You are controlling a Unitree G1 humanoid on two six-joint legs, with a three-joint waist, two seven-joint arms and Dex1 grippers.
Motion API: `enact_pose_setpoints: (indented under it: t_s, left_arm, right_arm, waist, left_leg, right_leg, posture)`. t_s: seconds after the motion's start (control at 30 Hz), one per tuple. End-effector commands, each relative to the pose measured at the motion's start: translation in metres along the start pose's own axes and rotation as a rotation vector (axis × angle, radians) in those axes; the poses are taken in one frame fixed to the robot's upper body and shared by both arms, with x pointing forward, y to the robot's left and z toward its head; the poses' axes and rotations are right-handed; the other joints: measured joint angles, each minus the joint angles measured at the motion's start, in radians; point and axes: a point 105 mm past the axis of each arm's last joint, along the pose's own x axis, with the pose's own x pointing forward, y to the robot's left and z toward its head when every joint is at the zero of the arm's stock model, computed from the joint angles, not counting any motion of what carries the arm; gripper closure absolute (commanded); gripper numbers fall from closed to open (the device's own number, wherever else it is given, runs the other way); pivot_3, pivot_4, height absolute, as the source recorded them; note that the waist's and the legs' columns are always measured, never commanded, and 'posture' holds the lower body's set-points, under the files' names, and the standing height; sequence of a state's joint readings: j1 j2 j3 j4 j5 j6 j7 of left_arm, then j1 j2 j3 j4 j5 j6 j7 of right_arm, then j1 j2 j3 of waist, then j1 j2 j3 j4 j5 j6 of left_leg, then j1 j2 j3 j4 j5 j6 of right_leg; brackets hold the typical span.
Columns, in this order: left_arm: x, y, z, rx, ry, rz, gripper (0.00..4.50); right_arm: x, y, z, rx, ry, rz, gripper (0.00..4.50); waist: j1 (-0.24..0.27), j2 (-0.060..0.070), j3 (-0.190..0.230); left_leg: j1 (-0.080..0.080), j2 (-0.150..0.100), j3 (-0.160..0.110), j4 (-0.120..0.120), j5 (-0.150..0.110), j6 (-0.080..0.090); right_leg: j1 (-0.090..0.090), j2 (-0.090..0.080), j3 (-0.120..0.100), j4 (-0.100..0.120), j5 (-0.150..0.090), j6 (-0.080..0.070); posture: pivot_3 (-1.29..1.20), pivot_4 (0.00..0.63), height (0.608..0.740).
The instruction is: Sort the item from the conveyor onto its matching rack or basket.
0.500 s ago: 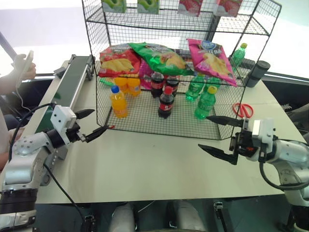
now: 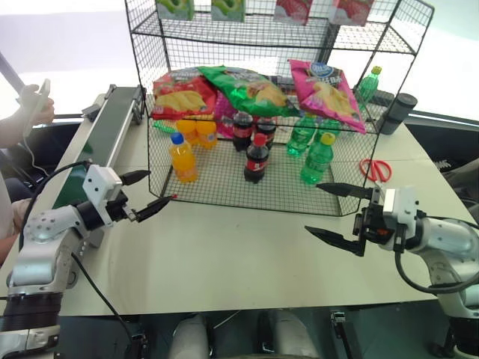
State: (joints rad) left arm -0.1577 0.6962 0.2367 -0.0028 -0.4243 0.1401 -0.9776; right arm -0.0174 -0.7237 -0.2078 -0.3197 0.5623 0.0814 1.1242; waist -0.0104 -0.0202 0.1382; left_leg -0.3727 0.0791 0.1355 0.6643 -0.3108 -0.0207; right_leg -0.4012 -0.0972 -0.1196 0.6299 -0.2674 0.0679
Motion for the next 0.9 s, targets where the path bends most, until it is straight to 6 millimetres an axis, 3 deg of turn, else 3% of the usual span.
enact_pose_setpoints:
  t_s: [0.03, 0.9]
  left_arm:
    - [0.001, 0.000, 0.013, 0.040, -0.044, -0.016, 0.00]
    - [0.004, -0.011, 0.011, 0.016, -0.068, -0.011, 0.00]
  right_arm:
    - [0.002, -0.001, 0.007, -0.035, -0.020, 0.003, 0.02]
    - [0.035, -0.001, 0.004, -0.039, -0.080, 0.111, 0.02]
  waist:
    - [0.000, 0.000, 0.000]
    - [0.000, 0.000, 0.000]
  left_leg:
    - [0.000, 0.000, 0.000, 0.000, 0.000, 0.000]
    - [0.000, 0.000, 0.000, 0.000, 0.000, 0.000]
  right_leg:
    - [0.000, 0.000, 0.000, 0.000, 0.000, 0.000]
    - [0.000, 0.000, 0.000, 0.000, 0.000, 0.000]
  posture:
    - [0.00, 0.150, 0.726]
    - [0.00, 0.150, 0.726]
